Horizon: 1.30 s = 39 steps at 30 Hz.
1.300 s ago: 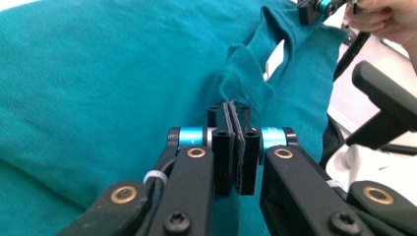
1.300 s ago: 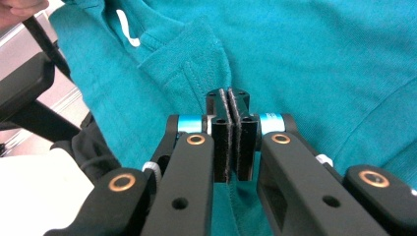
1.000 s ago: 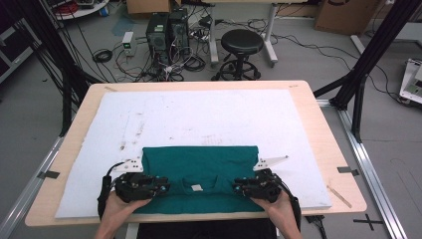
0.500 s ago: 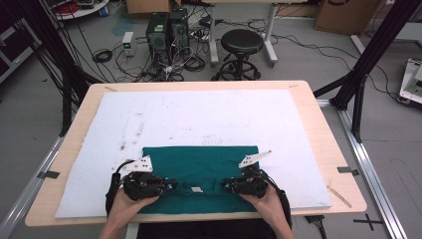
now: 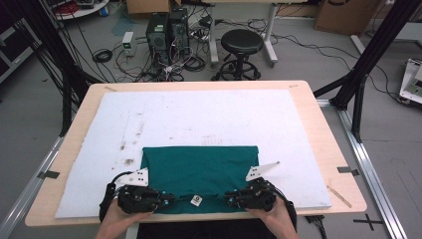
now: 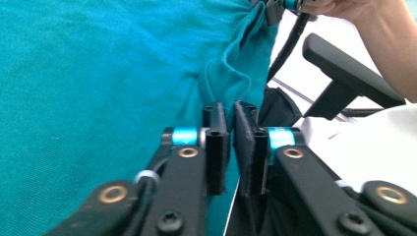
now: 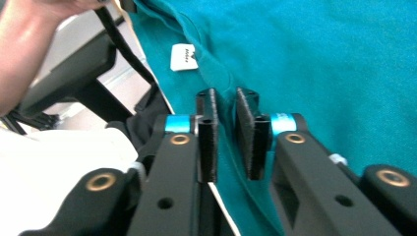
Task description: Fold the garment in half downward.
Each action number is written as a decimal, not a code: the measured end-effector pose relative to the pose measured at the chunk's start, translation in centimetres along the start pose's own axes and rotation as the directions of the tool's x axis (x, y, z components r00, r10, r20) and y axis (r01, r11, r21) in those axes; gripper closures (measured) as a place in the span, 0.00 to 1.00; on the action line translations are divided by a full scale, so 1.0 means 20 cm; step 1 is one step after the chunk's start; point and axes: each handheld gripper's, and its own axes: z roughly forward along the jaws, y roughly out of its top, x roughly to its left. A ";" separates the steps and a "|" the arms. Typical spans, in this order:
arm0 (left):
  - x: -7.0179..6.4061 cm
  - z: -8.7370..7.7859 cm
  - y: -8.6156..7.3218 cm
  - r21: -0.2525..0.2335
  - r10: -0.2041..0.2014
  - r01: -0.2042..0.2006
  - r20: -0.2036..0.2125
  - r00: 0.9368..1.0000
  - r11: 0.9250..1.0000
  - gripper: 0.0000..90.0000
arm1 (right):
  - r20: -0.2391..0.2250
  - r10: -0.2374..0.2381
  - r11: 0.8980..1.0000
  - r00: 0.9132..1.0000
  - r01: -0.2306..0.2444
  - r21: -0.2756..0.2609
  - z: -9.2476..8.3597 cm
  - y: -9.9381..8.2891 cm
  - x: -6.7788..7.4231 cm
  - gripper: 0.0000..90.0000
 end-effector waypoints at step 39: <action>0.49 -0.24 0.19 -0.164 -0.186 0.114 -0.539 0.821 0.980 0.50 | 0.476 0.225 0.963 0.850 -0.119 -0.243 -0.20 0.18 -0.43 0.44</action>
